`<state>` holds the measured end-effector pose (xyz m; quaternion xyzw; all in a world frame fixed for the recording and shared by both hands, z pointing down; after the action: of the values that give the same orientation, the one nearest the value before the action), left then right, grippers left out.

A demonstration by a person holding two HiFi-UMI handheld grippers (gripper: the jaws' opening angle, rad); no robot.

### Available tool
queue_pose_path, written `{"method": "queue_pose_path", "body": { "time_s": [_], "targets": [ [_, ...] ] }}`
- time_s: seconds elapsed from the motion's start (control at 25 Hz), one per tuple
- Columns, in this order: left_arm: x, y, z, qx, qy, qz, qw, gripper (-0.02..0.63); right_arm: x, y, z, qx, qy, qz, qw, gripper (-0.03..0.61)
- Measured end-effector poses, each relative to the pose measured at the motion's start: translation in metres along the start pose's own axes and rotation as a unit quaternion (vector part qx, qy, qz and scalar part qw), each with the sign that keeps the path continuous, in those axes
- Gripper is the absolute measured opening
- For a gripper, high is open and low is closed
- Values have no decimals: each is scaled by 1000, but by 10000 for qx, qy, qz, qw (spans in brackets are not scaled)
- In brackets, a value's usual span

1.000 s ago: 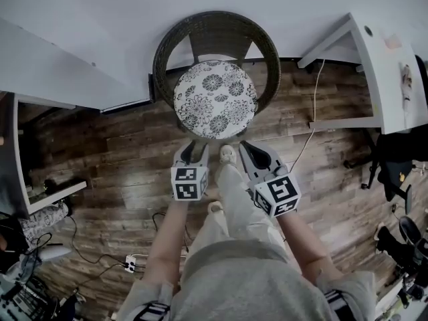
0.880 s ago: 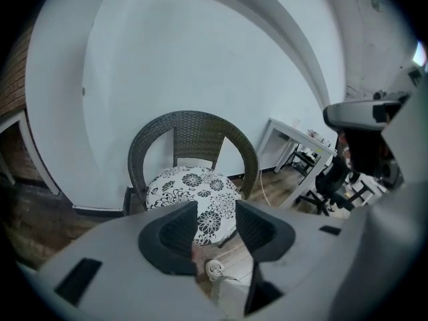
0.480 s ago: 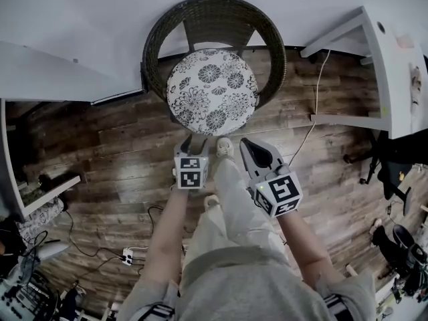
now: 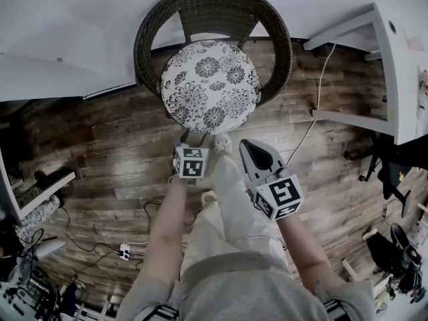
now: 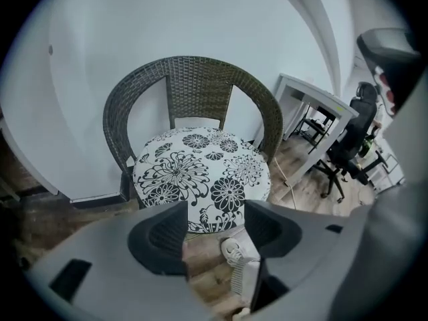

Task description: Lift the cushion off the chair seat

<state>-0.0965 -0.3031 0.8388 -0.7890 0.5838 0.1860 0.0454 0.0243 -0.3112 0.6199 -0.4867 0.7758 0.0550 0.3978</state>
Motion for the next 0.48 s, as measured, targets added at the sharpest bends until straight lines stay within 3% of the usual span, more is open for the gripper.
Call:
{"method": "queue_pose_path", "body": {
  "time_s": [0.48],
  "targets": [
    [-26, 10, -58, 11, 583, -191, 9981, 265, -14, -25, -26, 0, 238, -133, 9996, 3]
  ]
}}
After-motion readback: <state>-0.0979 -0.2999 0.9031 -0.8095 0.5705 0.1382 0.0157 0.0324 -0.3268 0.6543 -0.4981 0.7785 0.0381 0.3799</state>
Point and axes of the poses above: the fingertips, and each gripper's own axes: z backward along the fingers, y to its left, x out of its top, the point moved 1 cm from there along z, backward along the fingers, and after that the axes turned 11 degrees about y, right-handed, at the moved point
